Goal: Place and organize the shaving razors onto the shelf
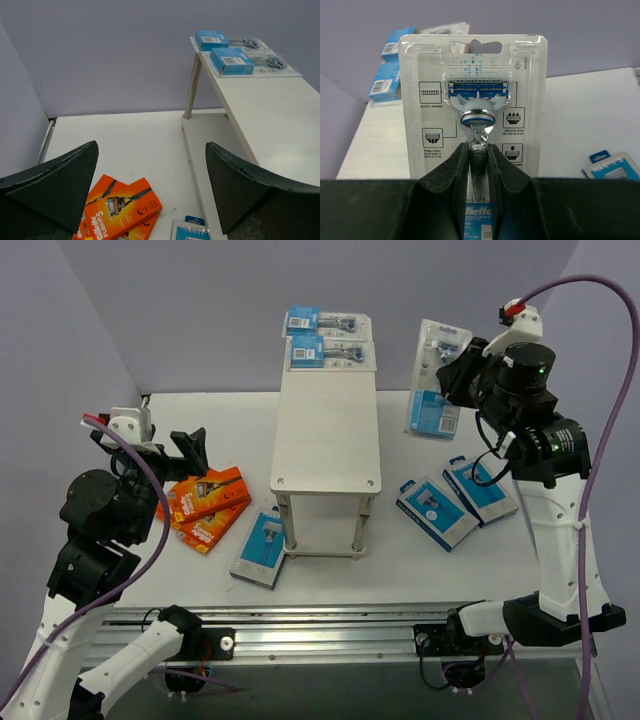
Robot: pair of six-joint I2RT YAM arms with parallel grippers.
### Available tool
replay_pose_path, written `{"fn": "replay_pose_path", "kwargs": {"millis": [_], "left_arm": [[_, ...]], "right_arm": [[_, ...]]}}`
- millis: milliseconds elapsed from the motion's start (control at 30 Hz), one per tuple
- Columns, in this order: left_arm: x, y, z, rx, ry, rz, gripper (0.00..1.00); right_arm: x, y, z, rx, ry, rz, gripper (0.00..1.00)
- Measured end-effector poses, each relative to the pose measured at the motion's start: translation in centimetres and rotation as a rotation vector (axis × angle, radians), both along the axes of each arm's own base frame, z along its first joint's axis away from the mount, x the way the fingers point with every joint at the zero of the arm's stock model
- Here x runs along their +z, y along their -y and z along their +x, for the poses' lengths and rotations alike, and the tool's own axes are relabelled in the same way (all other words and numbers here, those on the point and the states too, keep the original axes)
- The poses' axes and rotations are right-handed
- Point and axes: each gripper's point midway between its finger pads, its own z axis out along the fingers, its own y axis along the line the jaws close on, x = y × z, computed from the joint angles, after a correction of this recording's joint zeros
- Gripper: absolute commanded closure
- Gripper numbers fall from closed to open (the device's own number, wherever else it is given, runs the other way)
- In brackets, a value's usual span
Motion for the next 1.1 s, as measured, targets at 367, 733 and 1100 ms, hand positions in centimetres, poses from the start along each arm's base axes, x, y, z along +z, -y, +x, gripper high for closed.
{"fn": "replay_pose_path", "kwargs": {"millis": [367, 733, 1100], "left_arm": [[-5.5, 0.0, -1.4, -0.034, -0.171, 0.054, 0.02], [-8.8, 0.1, -0.3, -0.016, -0.208, 0.109, 0.02], [-12.2, 0.4, 0.3, -0.016, -0.254, 0.152, 0.02]], "right_arm": [[-4.1, -12.8, -2.1, 0.325, -0.154, 0.03, 1.0], [-7.2, -17.6, -0.1, 0.314, -0.25, -0.033, 1.0], [-7.9, -18.4, 1.2, 0.261, -0.304, 0.01, 0.44]]}}
